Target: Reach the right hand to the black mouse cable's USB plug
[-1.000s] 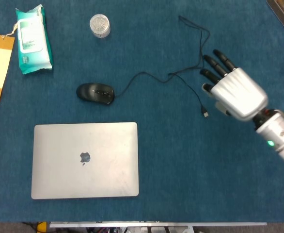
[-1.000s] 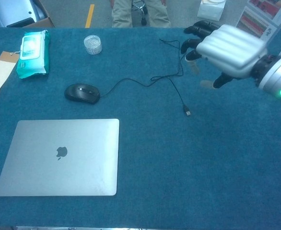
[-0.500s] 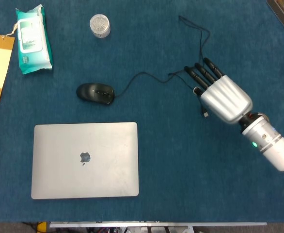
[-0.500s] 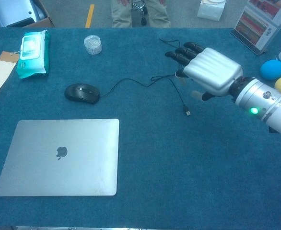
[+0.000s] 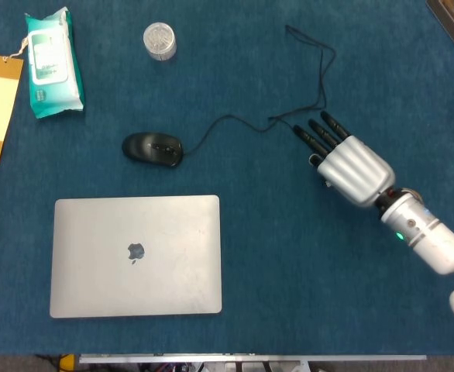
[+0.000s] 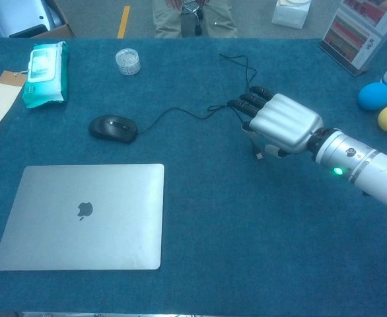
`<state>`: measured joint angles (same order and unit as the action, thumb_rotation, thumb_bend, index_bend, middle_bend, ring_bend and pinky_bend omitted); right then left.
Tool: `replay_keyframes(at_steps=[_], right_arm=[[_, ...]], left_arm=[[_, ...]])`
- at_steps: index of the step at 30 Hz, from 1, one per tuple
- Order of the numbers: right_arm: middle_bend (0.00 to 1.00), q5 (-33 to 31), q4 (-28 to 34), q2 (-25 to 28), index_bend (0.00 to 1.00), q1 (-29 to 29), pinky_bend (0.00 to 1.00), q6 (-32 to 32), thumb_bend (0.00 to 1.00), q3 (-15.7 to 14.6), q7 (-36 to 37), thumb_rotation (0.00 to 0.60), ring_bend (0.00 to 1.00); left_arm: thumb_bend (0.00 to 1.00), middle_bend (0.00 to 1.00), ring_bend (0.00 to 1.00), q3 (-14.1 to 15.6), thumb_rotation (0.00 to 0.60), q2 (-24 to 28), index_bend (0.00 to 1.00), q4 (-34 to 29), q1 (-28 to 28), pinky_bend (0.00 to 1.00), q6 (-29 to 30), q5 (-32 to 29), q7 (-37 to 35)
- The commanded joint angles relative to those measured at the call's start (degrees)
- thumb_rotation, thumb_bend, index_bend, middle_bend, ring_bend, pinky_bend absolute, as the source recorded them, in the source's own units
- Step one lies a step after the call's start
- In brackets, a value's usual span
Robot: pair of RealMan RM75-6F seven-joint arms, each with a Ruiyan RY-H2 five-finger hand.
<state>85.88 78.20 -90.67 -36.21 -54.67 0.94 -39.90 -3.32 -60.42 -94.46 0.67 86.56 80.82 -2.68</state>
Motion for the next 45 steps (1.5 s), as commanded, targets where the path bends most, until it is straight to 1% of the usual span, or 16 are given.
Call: replay_keyframes(at_steps=[1,6,18,23,40,45], right_arm=[[0.0,-0.58,-1.43,-1.24,0.45,-0.68,0.0,1.14,0.26,-0.03,-0.79,0.6,0.0],[0.0,-1.19,-2.91,-2.79,0.44,-1.39,0.0,2.46,0.26,-0.28,-2.19,0.6,0.0],[0.0,-2.44,-3.78,-3.64,0.44,-1.97,0.0,3.79,0.26,-1.06,-4.17,0.6,0.0],[0.0,-2.8,-4.17,-3.86,0.48,-1.9,0.0,3.71,0.26,-1.27,-3.87,0.6,0.0],[0.0,-2.51,-2.65,-1.04,0.49,-1.42,0.0,3.34,0.26,-2.99,-3.37,0.6,0.0],[0.02,-1.89,-2.92,-0.67,0.49,-0.92,0.0,2.45,0.26,-3.5,-2.74,0.6,0.0]], left_arm=[[0.39,0.17,0.1,0.01,0.6,0.0,0.21,0.07,-0.05,0.04,-0.03,-0.07,-0.06],[0.39,0.17,0.1,0.02,0.6,0.1,0.21,0.21,-0.14,0.04,-0.2,-0.28,-0.3],[0.39,0.17,0.1,0.01,0.6,-0.11,0.21,0.88,-0.3,0.04,-0.25,-0.29,-1.06],[0.39,0.17,0.1,0.0,0.6,-0.09,0.21,1.04,-0.35,0.04,-0.26,-0.28,-1.19],[0.39,0.17,0.1,0.06,0.6,-0.2,0.21,0.96,-0.35,0.04,-0.38,-0.13,-0.95],[0.39,0.17,0.1,0.08,0.6,-0.21,0.21,0.79,-0.32,0.04,-0.36,0.04,-0.83]])
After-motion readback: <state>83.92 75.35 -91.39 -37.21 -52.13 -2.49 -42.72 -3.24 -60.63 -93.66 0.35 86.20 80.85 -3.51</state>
